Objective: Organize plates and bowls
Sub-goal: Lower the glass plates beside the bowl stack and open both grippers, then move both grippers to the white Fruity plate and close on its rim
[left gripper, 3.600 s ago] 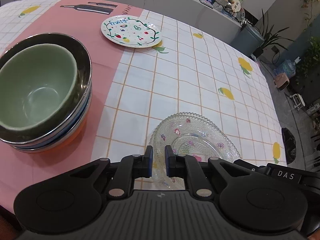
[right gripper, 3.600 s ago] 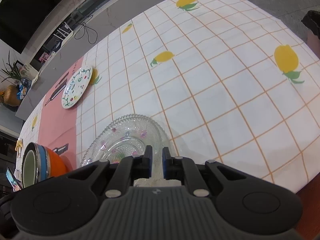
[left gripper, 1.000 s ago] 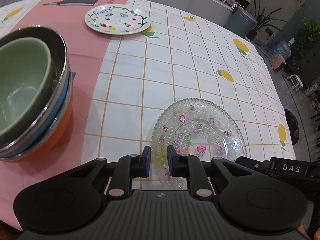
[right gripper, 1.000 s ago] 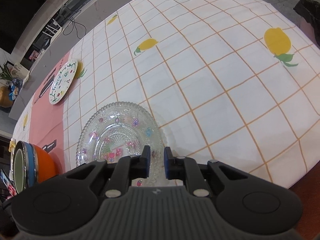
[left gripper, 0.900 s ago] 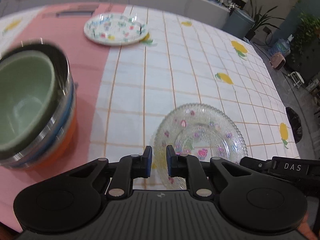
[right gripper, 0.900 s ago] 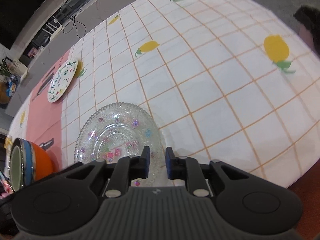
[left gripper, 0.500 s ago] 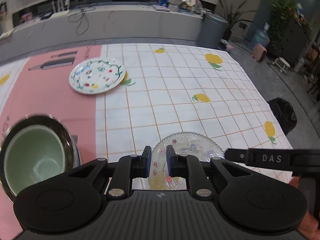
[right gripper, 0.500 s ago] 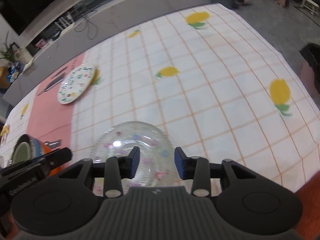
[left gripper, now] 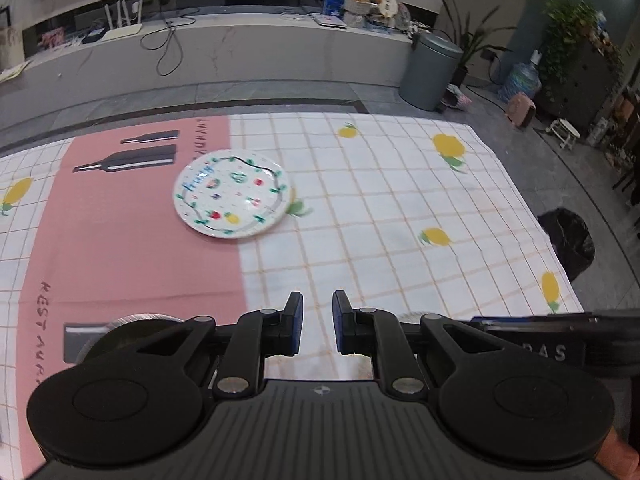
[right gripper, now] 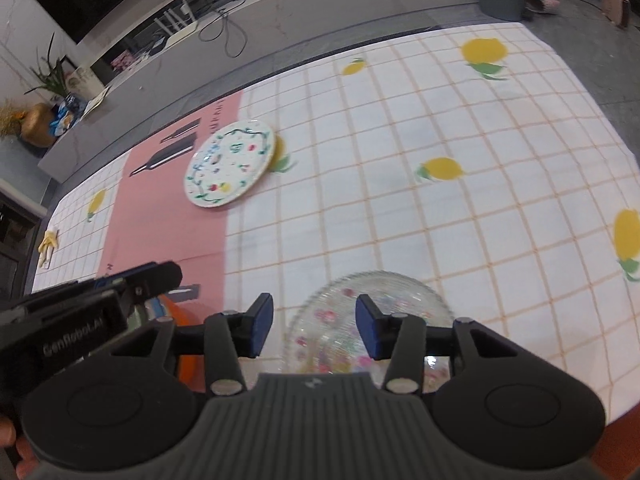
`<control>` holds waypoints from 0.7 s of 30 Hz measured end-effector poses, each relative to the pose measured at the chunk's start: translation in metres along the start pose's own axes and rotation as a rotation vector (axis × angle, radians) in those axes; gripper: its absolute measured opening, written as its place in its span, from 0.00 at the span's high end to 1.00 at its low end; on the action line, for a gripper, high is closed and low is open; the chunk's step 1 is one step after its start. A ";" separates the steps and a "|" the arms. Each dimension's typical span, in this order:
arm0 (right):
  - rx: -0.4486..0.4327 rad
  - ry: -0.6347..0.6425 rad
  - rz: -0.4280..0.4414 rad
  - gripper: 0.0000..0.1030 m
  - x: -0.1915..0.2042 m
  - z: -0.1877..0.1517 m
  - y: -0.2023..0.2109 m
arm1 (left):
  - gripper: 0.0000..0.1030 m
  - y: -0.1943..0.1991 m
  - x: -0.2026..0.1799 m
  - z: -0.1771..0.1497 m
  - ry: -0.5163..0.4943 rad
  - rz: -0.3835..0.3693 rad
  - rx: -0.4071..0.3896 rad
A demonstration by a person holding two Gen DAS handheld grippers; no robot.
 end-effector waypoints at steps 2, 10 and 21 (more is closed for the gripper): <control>0.013 0.011 0.012 0.56 0.011 0.007 -0.004 | 0.84 0.001 0.015 0.007 0.021 -0.018 -0.012; 0.047 0.039 0.028 0.50 0.049 0.036 -0.029 | 0.84 0.007 0.078 0.033 0.099 -0.048 -0.055; 0.066 0.025 0.060 0.44 0.083 0.078 -0.084 | 0.61 -0.013 0.164 0.053 0.223 -0.075 -0.059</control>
Point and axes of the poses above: each gripper's, at about its wrist camera, not at the fingertips, and y roughly against the way its jaws point, x to its left, z to its top, the point moved 4 cm from there along -y, roughly the way its jaws point, and after that the axes turned 9 degrees about -z, right-handed, at the moved point
